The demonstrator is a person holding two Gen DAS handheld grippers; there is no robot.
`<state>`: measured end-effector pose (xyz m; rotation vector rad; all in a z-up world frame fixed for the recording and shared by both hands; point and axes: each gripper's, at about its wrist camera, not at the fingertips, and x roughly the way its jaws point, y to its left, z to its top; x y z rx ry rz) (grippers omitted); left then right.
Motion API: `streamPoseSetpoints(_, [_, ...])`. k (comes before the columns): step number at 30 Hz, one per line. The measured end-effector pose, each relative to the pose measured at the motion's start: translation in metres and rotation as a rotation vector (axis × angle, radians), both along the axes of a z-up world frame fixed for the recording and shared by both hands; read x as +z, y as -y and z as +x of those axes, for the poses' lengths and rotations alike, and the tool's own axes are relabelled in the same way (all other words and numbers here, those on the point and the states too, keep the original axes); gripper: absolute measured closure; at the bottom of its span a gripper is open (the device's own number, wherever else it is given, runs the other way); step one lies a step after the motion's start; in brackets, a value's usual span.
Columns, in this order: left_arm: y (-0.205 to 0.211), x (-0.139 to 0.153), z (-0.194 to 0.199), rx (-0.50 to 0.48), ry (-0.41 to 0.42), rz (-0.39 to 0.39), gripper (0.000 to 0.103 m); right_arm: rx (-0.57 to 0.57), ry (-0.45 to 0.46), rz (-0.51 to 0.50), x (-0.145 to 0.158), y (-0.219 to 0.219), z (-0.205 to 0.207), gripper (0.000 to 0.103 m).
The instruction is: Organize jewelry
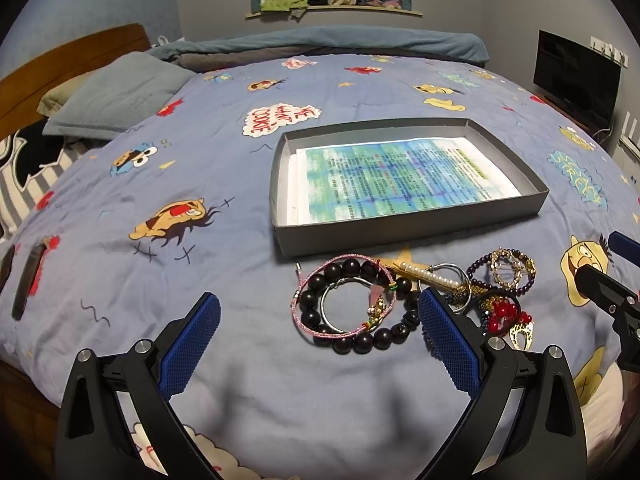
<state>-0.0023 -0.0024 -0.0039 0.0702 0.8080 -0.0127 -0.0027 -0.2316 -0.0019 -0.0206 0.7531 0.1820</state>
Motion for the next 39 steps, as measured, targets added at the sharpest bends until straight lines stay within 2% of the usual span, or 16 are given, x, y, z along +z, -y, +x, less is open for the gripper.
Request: streamPoseSetpoints(39, [0.0013,-0.0002,0.0028,-0.017,-0.008,0.014,0.005,0.018,0.001,-0.032,0.005,-0.0038,0.0029,0.005])
